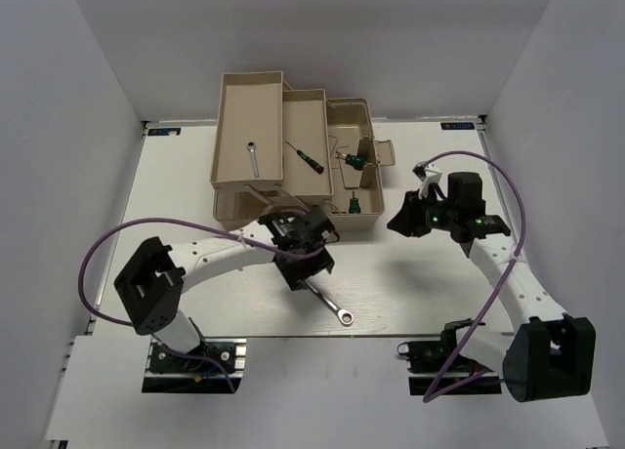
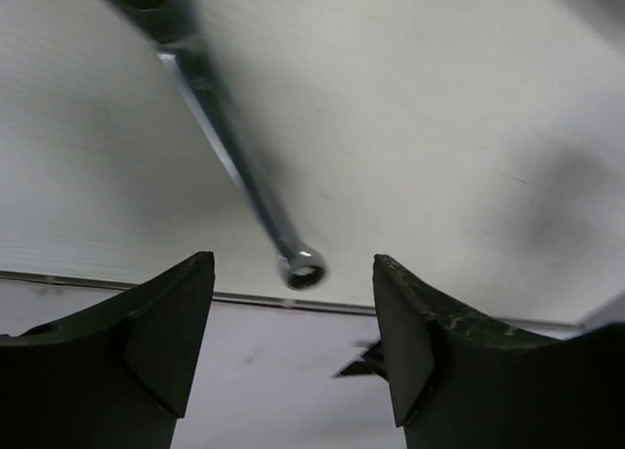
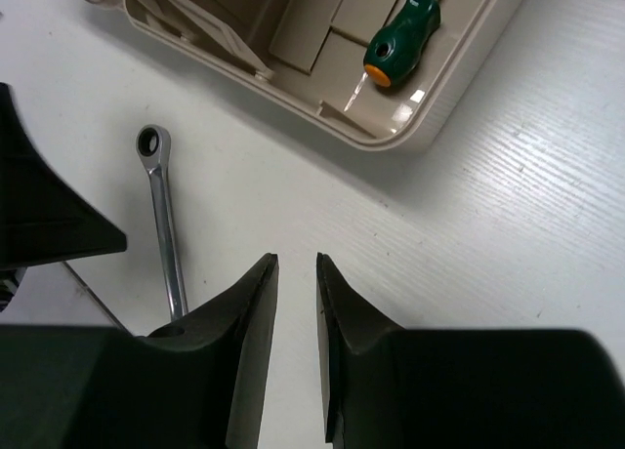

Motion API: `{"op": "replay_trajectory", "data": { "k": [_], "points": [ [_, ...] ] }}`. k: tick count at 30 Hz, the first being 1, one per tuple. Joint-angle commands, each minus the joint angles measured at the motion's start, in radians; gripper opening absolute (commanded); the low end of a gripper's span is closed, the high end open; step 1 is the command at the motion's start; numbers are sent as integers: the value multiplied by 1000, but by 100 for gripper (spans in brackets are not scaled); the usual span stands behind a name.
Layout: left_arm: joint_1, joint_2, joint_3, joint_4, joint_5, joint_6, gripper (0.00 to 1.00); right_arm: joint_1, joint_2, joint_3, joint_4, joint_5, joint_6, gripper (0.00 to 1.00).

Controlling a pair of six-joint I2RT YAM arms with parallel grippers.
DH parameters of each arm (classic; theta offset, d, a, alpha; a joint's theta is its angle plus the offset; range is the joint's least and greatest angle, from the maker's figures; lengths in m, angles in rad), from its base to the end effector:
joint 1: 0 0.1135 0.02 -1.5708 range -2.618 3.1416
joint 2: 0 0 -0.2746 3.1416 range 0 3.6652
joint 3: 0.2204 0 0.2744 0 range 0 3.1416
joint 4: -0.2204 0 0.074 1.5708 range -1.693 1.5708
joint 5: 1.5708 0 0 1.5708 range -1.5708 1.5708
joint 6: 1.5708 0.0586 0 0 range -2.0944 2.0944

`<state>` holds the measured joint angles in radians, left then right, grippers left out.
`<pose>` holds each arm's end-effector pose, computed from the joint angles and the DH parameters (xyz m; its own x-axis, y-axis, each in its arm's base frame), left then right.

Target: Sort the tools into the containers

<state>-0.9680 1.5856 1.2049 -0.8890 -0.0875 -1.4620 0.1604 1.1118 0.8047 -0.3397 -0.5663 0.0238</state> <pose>0.1937 -0.2724 0.2179 -0.8599 -0.4972 -0.1152 -0.4507 0.8457 -0.2858 0.2617 0.0742 0.2615 -0.6080 -0.0780 -0.7901 -0.5431 0.7668 0.3422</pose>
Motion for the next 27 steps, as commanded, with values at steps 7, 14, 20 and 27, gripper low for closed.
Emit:
{"op": "replay_trajectory", "data": {
  "k": [7, 14, 20, 27],
  "points": [
    [107, -45, -143, 154, 189, 61, 76, -6, 0, -38, 16, -15, -13, 28],
    [157, -90, -177, 243, 440, 209, 76, -7, 0, -38, 37, -18, 2, 27],
    [193, -133, -162, 211, 311, 178, 76, -10, -35, -62, 21, -10, 1, 27],
    [173, -98, -194, 191, 57, 8, 74, -12, -57, -76, -8, 13, -22, 27]
  ]
}}
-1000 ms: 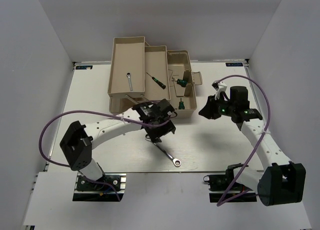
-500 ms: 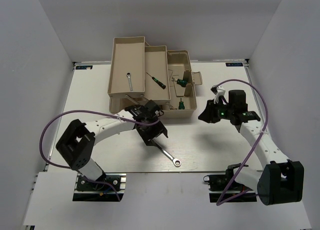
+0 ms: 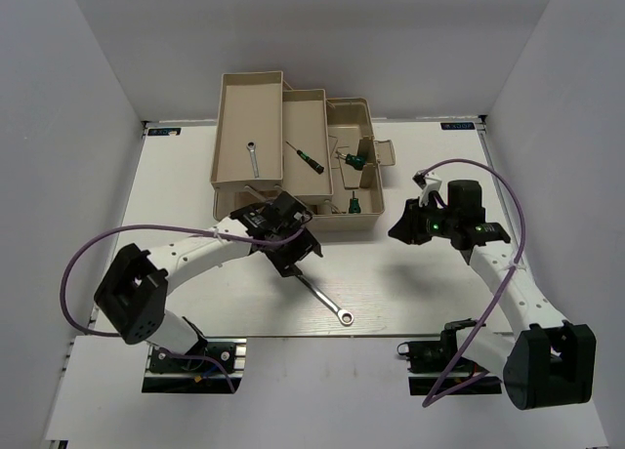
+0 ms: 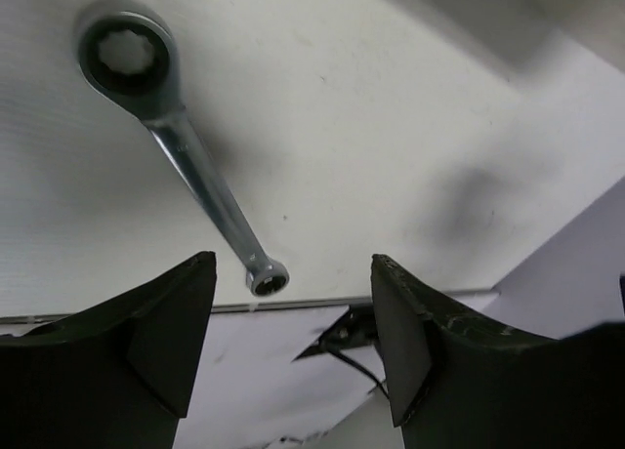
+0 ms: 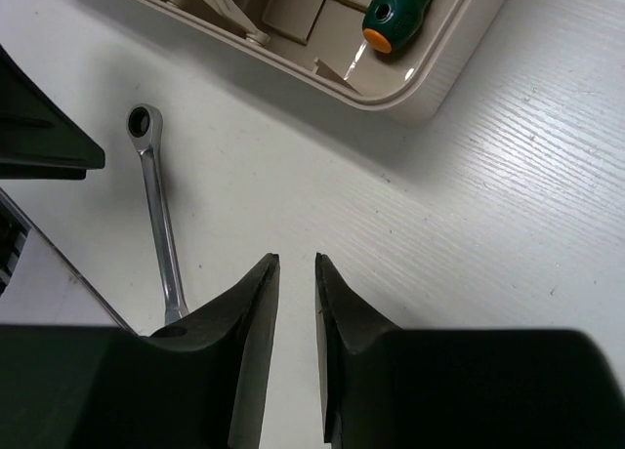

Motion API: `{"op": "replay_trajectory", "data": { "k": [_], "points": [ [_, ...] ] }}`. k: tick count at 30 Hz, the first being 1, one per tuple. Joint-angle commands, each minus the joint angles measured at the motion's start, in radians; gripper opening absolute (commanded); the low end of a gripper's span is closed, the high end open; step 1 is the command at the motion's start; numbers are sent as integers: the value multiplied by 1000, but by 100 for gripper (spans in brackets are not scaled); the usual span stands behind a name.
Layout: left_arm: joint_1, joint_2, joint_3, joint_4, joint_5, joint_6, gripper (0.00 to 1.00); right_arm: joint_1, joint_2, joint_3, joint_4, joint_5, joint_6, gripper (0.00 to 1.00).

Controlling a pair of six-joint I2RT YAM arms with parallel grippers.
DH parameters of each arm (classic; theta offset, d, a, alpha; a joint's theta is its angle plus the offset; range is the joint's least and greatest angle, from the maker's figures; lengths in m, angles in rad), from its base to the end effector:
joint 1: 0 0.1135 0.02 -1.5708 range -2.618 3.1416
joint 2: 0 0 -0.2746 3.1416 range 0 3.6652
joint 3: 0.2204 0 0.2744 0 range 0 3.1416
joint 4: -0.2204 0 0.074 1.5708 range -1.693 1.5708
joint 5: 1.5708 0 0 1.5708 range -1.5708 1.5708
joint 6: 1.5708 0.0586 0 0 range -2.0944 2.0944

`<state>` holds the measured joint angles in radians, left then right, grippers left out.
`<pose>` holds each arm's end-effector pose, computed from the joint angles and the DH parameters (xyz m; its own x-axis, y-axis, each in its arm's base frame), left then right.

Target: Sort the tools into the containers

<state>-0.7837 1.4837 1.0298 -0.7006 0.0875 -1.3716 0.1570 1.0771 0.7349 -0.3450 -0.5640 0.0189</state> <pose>0.2206 -0.2271 0.2025 -0.8420 -0.5394 -0.0017 -0.4909 0.7675 -0.4122 0.2497 0.0712 0.2436 -0.6367 -0.0846 -0.7665 -0.5283 0.7719 0.3537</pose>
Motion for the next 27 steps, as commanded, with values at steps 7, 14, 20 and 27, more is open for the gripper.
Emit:
{"op": "replay_trajectory", "data": {
  "k": [7, 14, 20, 27],
  "points": [
    [-61, 73, -30, -13, -181, -121, 74, -13, -11, -8, 3, 12, -14, 28],
    [-120, 168, 4, -13, -192, -150, 74, -14, 4, -3, 3, 16, -45, 28],
    [-192, 253, 36, -22, -201, -208, 74, -25, 7, -9, 5, 21, -40, 28],
    [-262, 364, 133, -86, -244, -262, 72, -25, -2, -12, -15, 27, -50, 28]
  ]
}}
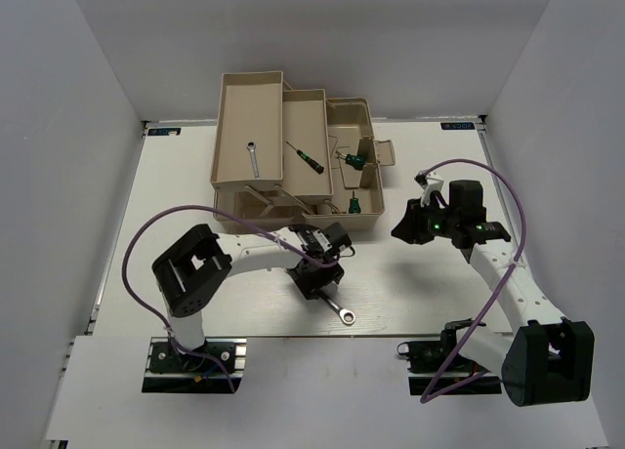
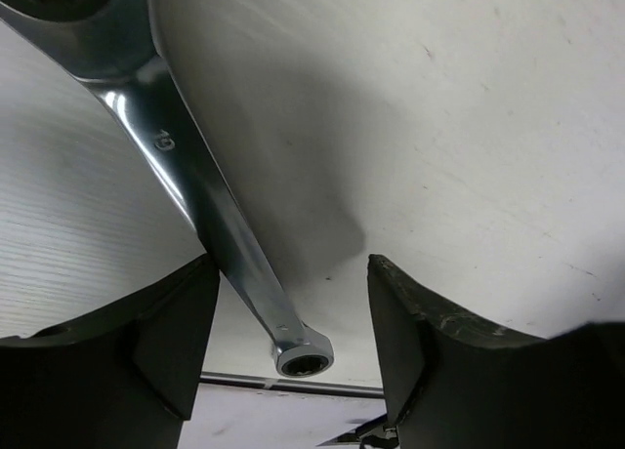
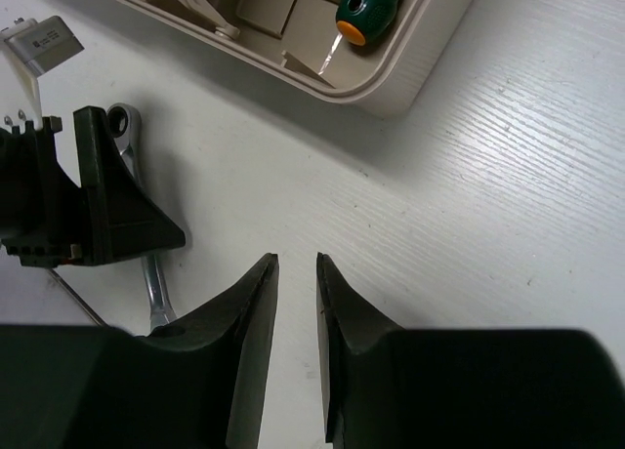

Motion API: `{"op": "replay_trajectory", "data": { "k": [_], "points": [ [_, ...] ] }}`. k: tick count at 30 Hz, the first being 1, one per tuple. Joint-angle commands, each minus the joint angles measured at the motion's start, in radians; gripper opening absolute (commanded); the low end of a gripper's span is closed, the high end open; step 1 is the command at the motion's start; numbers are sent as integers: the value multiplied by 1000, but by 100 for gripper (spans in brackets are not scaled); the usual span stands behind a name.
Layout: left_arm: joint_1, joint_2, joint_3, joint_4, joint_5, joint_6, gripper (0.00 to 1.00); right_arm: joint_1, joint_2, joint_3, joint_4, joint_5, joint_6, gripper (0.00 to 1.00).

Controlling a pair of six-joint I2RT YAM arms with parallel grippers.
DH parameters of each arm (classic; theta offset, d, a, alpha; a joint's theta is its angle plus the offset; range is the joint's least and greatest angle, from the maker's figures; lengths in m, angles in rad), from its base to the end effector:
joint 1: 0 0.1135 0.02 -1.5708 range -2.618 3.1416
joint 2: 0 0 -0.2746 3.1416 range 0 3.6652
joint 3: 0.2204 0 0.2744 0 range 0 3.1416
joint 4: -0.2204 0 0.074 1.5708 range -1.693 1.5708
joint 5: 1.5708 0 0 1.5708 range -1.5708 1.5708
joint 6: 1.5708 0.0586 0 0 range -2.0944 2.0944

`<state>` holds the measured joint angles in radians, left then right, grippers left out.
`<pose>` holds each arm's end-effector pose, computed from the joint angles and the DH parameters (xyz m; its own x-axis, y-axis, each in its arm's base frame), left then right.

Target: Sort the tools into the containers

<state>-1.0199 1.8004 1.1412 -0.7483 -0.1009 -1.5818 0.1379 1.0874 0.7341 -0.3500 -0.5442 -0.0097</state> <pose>0.1895 -0.2972 0.1338 -0.8334 -0.5439 -0.0976 -0.5257 0.8348 -0.1637 0.2524 0.0657 0.2400 -0.6356 -0.0966 -0.7659 -0.5149 0.7922 0.3274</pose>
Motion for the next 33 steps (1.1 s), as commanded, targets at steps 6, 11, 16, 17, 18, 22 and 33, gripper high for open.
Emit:
{"op": "replay_trajectory", "data": {
  "k": [6, 11, 16, 17, 18, 22, 33],
  "points": [
    [-74, 63, -7, -98, -86, -144, 69, -17, -15, -19, -14, 10, -23, 28],
    [-83, 63, -17, -137, -109, -181, 67, -23, -15, -21, -9, 6, -19, 28],
    [-83, 85, -17, -149, -154, -225, 64, -26, -12, -16, -14, 6, -19, 28],
    [-83, 96, -17, -158, -166, -225, 64, -27, -12, -16, -14, 7, -19, 28],
    [-83, 96, -17, -167, -166, -225, 64, -26, -14, -16, -18, 7, -19, 28],
    [-83, 119, -17, -187, -187, -247, 60, -31, -15, -15, -26, 6, -27, 28],
    [-83, 220, 46, -287, -206, -247, 55, -46, -11, -1, -32, 6, -27, 27]
  ]
}}
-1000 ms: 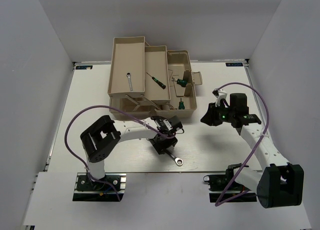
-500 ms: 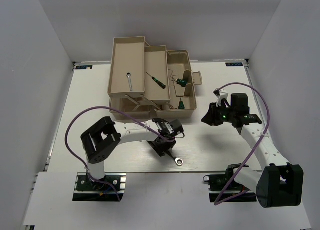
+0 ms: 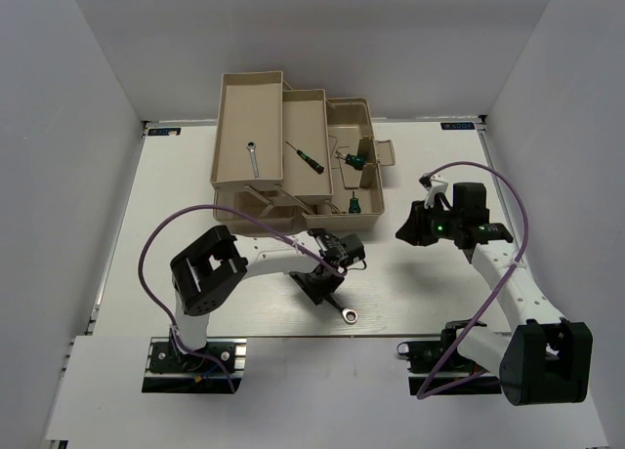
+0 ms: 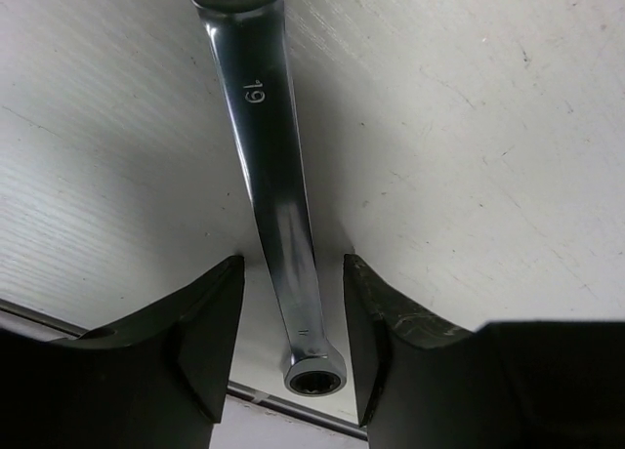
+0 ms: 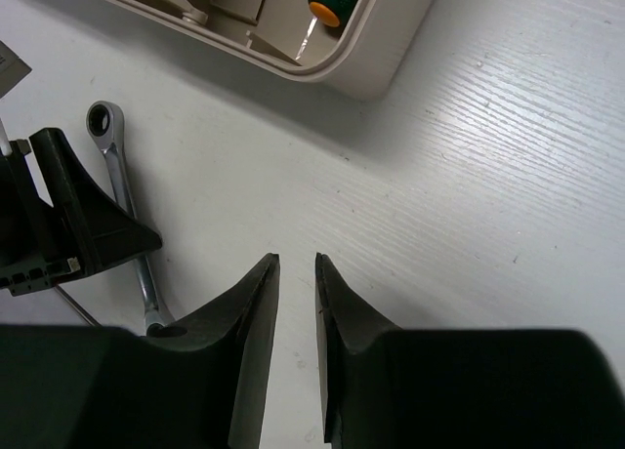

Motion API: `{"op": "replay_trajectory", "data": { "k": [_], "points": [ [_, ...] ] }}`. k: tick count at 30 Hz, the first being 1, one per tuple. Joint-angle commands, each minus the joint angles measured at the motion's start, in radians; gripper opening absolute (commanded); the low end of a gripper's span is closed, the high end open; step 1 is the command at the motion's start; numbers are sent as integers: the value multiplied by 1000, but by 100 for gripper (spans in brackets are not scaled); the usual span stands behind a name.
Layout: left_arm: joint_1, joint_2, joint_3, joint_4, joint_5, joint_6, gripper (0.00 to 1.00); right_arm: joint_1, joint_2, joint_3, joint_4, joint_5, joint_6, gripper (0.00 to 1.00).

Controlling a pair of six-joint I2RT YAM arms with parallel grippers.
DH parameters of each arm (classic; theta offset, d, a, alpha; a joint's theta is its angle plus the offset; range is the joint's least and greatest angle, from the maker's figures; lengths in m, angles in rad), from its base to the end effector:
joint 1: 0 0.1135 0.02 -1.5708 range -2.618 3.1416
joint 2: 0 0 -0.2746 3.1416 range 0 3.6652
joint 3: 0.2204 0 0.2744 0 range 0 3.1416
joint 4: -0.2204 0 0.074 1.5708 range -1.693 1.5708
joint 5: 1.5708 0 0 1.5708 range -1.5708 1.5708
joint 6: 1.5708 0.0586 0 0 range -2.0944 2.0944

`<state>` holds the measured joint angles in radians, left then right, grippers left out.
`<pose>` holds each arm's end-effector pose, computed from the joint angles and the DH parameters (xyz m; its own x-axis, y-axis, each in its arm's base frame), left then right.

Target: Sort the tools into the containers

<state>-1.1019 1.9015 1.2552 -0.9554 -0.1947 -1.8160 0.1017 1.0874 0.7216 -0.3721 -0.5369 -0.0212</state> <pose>0.1705 -0.3116 0.1284 -0.7420 -0.6414 -0.1951 -0.6513 0.7586 -0.0170 0.2515 0.0558 0.2332 -0.6593 -0.0856 -0.7470 -0.4778 0.8148 0.3283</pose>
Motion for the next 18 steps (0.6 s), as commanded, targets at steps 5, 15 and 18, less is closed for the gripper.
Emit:
{"op": "replay_trajectory", "data": {
  "k": [5, 15, 18],
  "points": [
    [-1, 130, -85, -94, -112, -12, 51, -14, -12, 12, -14, -2, -17, 27],
    [-1, 175, -128, -112, -134, -12, 39, -19, -12, 16, -25, -3, -22, 27],
    [-1, 176, -151, -96, -134, -12, 31, -20, -14, 24, -37, -2, -29, 26]
  ]
}}
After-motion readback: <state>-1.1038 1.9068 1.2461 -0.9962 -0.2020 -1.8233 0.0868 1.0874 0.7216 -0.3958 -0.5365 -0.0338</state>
